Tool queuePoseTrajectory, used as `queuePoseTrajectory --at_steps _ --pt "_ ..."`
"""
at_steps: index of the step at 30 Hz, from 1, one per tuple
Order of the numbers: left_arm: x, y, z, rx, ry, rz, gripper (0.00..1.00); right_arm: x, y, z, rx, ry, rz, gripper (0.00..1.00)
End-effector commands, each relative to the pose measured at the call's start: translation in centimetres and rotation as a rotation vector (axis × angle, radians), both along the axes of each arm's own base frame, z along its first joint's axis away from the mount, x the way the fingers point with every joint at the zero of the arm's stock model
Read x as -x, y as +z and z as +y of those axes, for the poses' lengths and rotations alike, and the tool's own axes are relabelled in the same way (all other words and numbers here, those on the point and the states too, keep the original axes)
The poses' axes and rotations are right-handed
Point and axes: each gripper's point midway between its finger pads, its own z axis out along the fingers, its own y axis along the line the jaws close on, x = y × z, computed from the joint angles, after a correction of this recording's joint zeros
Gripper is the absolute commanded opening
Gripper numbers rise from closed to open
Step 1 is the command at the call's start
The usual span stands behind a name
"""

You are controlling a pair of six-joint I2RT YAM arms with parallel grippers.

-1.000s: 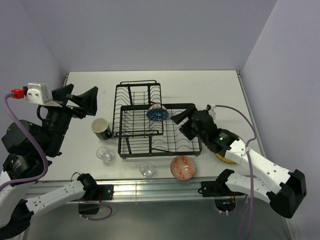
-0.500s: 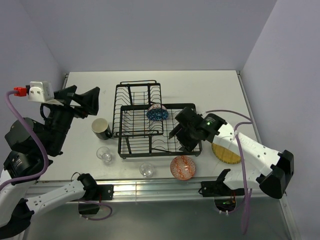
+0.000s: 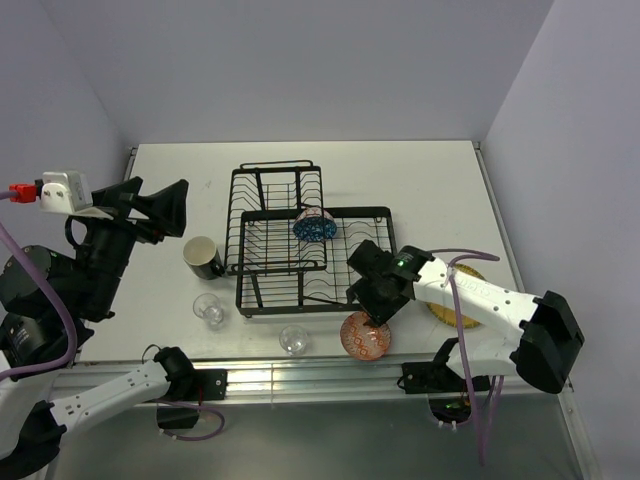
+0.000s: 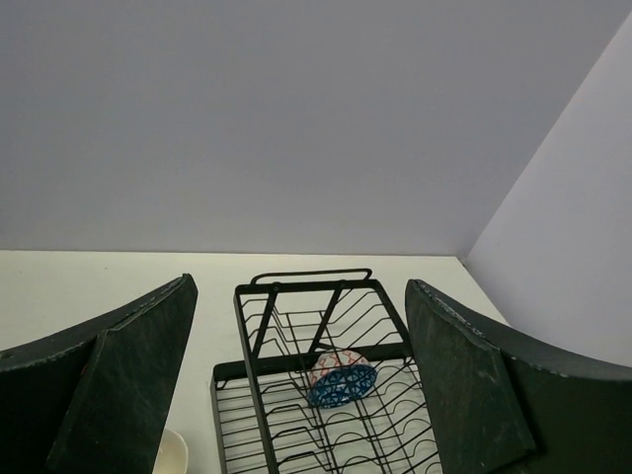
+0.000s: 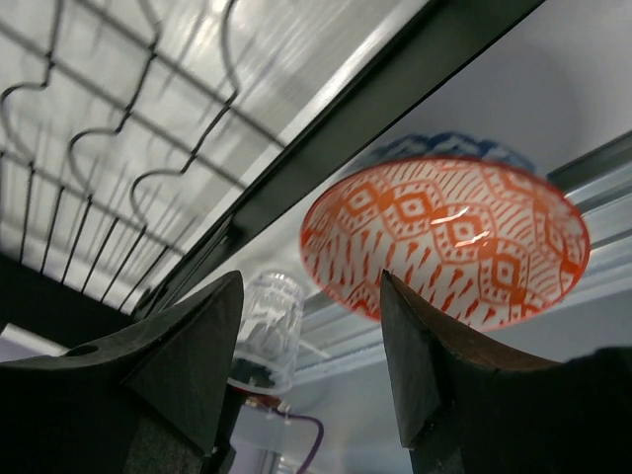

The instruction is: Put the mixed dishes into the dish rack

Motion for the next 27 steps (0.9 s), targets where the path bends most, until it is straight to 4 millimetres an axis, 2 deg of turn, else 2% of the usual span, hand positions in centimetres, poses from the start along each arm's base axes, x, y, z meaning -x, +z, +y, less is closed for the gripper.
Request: queuePoseTrajectory --at_steps 1,5,14,18,27 --pt "0.3 1.0 0.8 0.015 0.019 -0.016 0.93 -0.7 -1.2 0.1 -0.008 -0.074 -0.028 0.65" --pt "0.2 0.9 0.6 0.004 0.017 -0.011 0.94 -0.4 -2.1 0.6 -0.027 -0.086 0.001 0.64" --pt "-0.1 0.5 -0.2 -0.013 -0.003 -0.007 0.95 -1.5 -2.9 1.1 0.002 -0.103 -0.006 0.64" --pt "-0.1 0.2 0.0 -0.018 0.004 -0.007 0.96 -1.1 -3.5 0.6 0.034 -0.119 0.023 0.63" --pt "-0.1 0.1 0.2 -0.031 0.013 -0.015 0.97 -1.7 -3.8 -0.2 0.093 -0.189 0.011 0.58"
